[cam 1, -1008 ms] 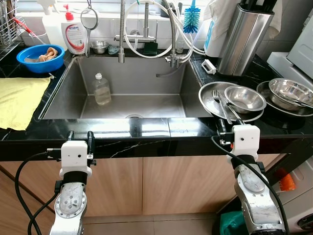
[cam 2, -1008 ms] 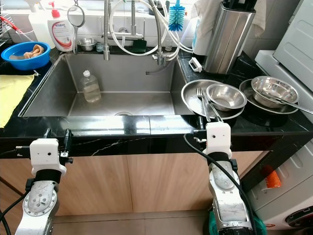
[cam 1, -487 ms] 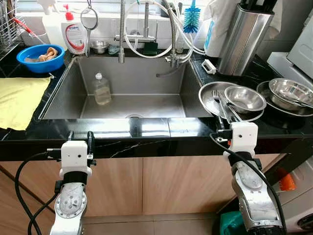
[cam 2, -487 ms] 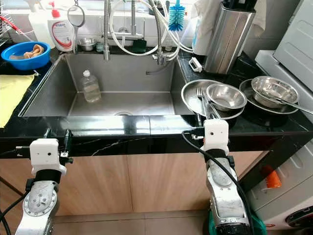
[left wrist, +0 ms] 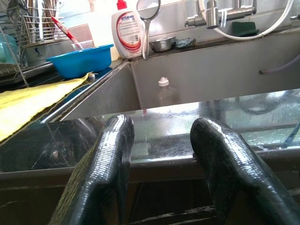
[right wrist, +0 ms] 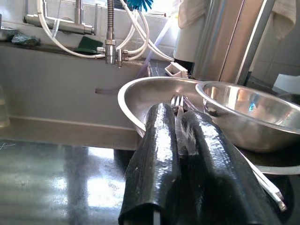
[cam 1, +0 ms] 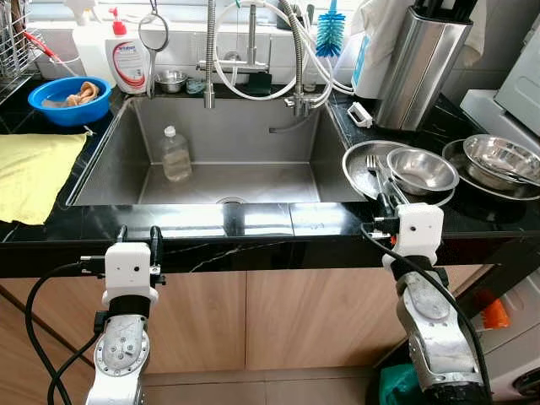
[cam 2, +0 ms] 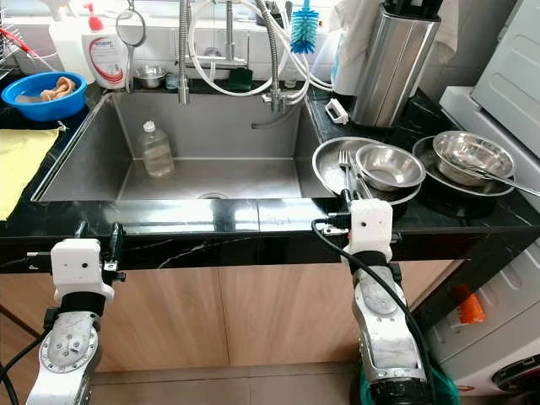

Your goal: Kitchen organization

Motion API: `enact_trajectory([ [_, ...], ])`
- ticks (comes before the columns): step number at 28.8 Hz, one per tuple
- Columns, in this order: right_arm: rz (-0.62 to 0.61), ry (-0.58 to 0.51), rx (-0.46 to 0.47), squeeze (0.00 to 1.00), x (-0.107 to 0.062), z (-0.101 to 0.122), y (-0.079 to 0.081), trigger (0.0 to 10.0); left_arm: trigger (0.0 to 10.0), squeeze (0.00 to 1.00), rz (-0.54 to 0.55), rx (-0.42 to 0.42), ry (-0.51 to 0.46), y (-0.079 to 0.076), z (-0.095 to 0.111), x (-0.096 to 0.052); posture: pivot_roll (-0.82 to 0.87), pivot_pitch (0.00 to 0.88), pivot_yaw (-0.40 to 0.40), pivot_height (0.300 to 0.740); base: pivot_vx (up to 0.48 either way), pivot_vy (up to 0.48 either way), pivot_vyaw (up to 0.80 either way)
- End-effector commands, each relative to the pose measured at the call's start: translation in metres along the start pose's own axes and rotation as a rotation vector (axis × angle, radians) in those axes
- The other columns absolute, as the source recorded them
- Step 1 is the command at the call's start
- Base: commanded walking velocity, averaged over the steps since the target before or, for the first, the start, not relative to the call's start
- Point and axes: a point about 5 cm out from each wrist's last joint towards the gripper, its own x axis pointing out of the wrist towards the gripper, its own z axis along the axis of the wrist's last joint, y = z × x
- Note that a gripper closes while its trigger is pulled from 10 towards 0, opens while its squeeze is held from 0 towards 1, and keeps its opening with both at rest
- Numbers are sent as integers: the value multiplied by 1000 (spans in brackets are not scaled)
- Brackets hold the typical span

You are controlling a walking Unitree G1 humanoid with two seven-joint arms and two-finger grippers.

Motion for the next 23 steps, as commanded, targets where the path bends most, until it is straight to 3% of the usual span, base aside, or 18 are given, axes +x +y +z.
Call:
enact_trajectory([
  [1, -2, 4, 10, 0, 2, 0, 0, 0, 10000, 0, -2, 10, 3, 0, -1, 1, -40, 0, -70, 740, 0, 0, 0],
  [10, 12, -45, 20, 0, 5, 9, 4, 0, 10000, 0, 0, 13, 3, 1, -1, 2, -39, 0, -68, 740, 0, 0, 0],
  [14, 8, -113, 9, 0, 10, 25, 4, 0, 10000, 0, -1, 14, 1, 2, -1, 2, -41, 2, -66, 740, 0, 0, 0],
  [15, 18, -163, -16, 0, 11, 33, 5, 0, 10000, 0, -2, 14, 1, 2, -1, 3, -41, 2, -66, 740, 0, 0, 0],
  [23, 5, -234, -97, 0, 14, 46, 5, 0, 10000, 0, -1, 14, 3, 2, -1, 3, -41, 6, -67, 740, 0, 0, 0],
])
